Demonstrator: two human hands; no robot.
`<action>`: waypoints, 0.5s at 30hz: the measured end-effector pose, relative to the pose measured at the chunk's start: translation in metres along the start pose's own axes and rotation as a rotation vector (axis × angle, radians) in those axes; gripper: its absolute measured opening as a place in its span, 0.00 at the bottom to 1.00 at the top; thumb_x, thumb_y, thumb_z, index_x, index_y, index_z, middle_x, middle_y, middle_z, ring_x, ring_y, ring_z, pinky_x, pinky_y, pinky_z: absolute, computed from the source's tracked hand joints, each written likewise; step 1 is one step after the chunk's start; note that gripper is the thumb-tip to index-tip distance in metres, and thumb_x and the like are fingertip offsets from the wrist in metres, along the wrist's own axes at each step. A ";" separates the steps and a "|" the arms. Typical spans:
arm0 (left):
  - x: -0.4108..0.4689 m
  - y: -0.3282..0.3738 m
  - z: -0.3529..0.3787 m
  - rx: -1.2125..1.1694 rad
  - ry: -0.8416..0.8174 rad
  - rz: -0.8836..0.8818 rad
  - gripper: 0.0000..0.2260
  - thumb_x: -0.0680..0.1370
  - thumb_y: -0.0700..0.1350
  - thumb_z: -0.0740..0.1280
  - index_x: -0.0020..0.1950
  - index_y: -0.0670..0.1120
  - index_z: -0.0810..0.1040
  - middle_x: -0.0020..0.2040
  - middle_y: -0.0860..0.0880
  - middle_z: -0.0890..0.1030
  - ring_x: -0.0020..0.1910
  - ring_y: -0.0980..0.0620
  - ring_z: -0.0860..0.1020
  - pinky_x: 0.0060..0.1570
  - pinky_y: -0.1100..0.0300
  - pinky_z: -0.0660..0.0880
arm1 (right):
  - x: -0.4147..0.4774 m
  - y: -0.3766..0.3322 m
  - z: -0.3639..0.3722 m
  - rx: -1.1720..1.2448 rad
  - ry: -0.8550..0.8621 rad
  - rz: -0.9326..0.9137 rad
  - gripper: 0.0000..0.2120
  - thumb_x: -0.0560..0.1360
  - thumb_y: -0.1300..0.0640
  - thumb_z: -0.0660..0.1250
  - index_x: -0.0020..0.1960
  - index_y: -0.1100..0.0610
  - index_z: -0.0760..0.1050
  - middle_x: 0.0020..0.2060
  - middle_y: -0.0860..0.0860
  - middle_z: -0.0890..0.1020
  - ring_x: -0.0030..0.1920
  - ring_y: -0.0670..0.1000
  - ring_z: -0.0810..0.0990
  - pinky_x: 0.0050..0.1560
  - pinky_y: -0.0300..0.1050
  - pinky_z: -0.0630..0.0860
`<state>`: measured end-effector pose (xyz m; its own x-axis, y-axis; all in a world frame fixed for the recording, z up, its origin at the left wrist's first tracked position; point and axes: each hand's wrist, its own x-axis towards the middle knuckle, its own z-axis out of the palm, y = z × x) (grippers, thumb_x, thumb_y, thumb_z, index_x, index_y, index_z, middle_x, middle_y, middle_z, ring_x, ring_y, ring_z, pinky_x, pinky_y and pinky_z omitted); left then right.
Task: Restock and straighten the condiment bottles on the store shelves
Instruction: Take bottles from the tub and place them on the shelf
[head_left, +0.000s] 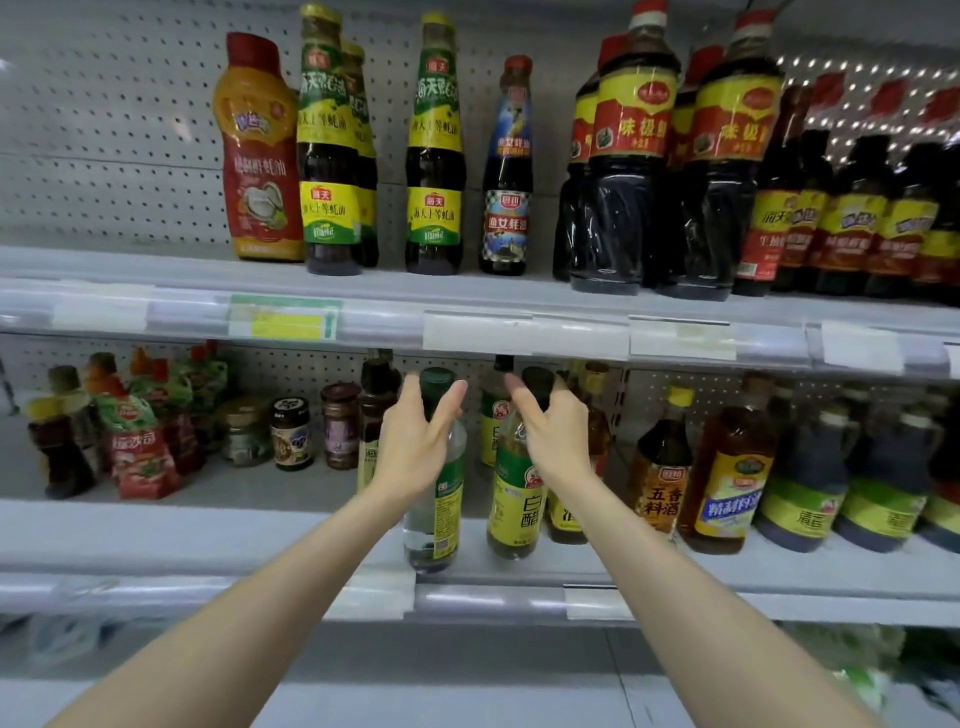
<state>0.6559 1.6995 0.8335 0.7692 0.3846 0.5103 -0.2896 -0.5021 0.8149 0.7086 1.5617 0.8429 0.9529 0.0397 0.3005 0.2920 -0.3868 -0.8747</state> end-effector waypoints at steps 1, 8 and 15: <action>0.005 -0.006 0.004 0.010 -0.005 -0.010 0.27 0.79 0.57 0.60 0.68 0.38 0.66 0.37 0.47 0.78 0.35 0.57 0.74 0.34 0.70 0.69 | 0.005 0.003 0.005 0.014 0.006 0.007 0.20 0.77 0.42 0.64 0.40 0.59 0.70 0.29 0.50 0.74 0.31 0.46 0.74 0.35 0.37 0.68; 0.028 -0.031 0.024 0.014 -0.029 -0.094 0.34 0.80 0.56 0.59 0.78 0.37 0.51 0.30 0.47 0.74 0.33 0.54 0.75 0.37 0.57 0.73 | 0.027 0.014 0.025 0.048 -0.009 -0.001 0.30 0.78 0.45 0.63 0.72 0.64 0.64 0.67 0.59 0.73 0.66 0.57 0.72 0.53 0.38 0.67; 0.033 -0.045 0.034 -0.067 -0.098 -0.162 0.33 0.80 0.56 0.60 0.78 0.40 0.52 0.67 0.37 0.73 0.69 0.42 0.69 0.54 0.64 0.64 | 0.040 0.026 0.036 -0.015 0.013 -0.004 0.32 0.77 0.42 0.63 0.70 0.64 0.66 0.67 0.61 0.73 0.67 0.59 0.72 0.63 0.47 0.70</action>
<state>0.7140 1.7081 0.8042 0.8599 0.3770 0.3442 -0.1921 -0.3859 0.9023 0.7575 1.5867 0.8186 0.9506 0.0297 0.3090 0.2945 -0.4005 -0.8677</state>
